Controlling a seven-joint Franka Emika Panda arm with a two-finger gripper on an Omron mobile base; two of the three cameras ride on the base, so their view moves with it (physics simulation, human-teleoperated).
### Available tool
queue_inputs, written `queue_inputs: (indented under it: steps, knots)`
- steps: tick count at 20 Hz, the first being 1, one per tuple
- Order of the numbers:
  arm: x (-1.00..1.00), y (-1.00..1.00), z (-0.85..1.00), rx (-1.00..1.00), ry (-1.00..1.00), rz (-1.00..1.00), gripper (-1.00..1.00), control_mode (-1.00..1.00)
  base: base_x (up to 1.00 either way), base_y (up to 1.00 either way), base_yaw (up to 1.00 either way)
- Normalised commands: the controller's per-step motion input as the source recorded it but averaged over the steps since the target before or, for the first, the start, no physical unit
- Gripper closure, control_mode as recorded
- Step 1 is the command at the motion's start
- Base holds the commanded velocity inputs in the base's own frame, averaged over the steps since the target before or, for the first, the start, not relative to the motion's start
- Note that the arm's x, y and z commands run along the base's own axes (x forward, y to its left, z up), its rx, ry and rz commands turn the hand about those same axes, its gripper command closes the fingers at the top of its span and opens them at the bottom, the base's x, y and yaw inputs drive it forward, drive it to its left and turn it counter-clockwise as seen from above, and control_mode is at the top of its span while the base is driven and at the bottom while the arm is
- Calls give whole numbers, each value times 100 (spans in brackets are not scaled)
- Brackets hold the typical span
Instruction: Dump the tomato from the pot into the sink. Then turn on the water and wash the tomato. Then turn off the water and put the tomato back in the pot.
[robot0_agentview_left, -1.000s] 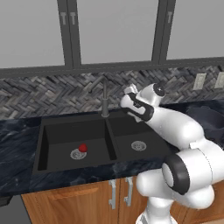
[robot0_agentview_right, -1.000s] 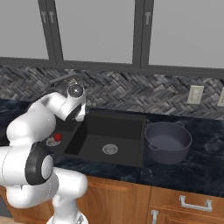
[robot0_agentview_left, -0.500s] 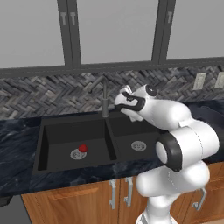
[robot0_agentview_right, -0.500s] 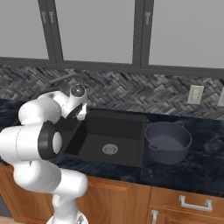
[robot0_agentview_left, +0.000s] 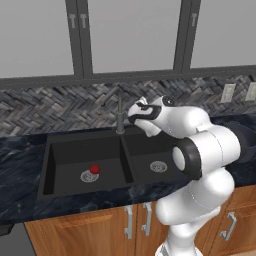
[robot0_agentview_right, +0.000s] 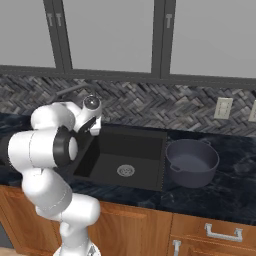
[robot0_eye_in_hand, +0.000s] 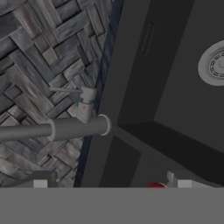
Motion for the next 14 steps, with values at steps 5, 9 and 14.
queue_inputs:
  steps: [5,9,14]
  knots:
    - [30,4,-15,0,0,0,-100,-100,0,0,0]
    - [23,4,-14,0,0,0,-100,-100,0,0,0]
    - [18,5,-16,0,0,0,-100,-100,0,0,0]
